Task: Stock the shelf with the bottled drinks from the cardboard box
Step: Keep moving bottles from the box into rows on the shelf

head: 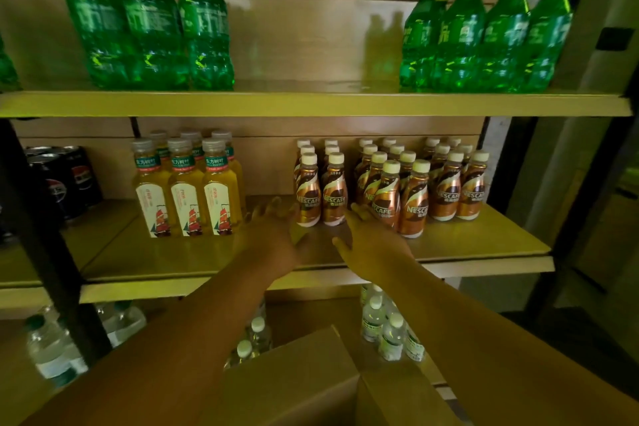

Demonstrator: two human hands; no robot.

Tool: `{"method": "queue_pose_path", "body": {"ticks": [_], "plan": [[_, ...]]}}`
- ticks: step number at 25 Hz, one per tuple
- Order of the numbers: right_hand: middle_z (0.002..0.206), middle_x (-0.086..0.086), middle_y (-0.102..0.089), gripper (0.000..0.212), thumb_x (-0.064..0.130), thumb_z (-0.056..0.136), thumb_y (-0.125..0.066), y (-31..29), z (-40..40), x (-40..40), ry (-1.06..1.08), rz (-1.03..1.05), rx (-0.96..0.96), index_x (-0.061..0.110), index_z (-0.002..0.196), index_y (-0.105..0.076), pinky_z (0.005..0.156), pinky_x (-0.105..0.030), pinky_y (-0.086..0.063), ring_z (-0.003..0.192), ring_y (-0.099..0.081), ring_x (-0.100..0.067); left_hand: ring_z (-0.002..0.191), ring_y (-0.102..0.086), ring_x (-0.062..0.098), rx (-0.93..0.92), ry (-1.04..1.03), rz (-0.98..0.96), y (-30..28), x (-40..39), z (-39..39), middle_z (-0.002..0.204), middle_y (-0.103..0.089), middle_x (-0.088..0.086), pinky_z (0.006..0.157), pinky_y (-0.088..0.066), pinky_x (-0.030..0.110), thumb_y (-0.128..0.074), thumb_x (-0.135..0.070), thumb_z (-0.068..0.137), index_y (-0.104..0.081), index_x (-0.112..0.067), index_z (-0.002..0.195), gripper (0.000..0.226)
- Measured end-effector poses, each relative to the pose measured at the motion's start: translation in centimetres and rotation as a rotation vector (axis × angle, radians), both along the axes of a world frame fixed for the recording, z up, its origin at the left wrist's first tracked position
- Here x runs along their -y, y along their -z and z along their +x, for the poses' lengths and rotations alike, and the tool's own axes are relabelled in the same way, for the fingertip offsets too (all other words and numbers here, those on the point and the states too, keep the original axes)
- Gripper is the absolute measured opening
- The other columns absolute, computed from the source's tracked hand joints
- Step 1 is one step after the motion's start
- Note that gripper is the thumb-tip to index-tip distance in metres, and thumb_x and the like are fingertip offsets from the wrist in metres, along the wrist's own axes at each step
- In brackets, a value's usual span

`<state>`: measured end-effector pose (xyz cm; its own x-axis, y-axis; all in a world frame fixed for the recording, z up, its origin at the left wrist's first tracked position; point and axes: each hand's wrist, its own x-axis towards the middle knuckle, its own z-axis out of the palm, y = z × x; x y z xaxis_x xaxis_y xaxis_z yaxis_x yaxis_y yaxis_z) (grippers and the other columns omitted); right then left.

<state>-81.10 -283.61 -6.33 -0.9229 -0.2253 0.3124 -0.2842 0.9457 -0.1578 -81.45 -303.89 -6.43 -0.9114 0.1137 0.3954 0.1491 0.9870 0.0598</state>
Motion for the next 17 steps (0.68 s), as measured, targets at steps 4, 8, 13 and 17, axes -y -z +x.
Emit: {"method": "queue_pose_path", "body": {"ticks": [4,8,13,17], "plan": [[0.164,-0.002,-0.016,0.072,0.051,0.098,-0.043,-0.9,2.8,-1.4,0.033,0.065,-0.005,0.018,0.156,-0.019,0.118,-0.044,-0.027,0.151,-0.011,-0.022,0.144,-0.026,0.031,-0.034,-0.001,-0.044,-0.6,-1.1,2.6,0.159,-0.026,0.004,0.112,-0.031,0.047,-0.039,-0.066,0.089,-0.027,-0.033,0.15,0.07],[0.163,-0.002,-0.02,0.07,0.05,0.098,-0.043,-1.7,3.9,-4.5,0.017,0.029,0.004,0.018,0.156,-0.021,0.116,-0.044,-0.029,0.15,-0.016,-0.023,0.135,-0.04,0.03,-0.057,0.01,0.066,-0.7,-3.9,4.0,0.149,-0.043,0.002,0.105,-0.039,0.042,-0.049,-0.059,0.089,-0.04,-0.031,0.143,0.062],[0.157,-0.002,-0.032,0.069,0.051,0.096,-0.046,-1.8,3.1,-11.4,-0.022,-0.036,-0.022,0.021,0.154,-0.025,0.111,-0.042,-0.037,0.143,-0.031,-0.025,0.124,-0.051,0.028,-0.043,-0.021,0.213,-0.2,-9.2,4.0,0.142,-0.051,0.001,0.097,-0.048,0.043,-0.054,-0.056,0.087,-0.043,-0.033,0.14,0.059],[0.155,-0.002,-0.036,0.066,0.049,0.096,-0.048,-1.4,1.9,-15.9,-0.066,-0.05,0.009,0.021,0.152,-0.028,0.111,-0.042,-0.038,0.142,-0.034,-0.025,0.123,-0.051,0.027,-0.064,-0.089,0.263,0.0,-13.5,3.5,0.141,-0.051,0.001,0.096,-0.048,0.045,-0.056,-0.055,0.086,-0.045,-0.033,0.138,0.057]]}}
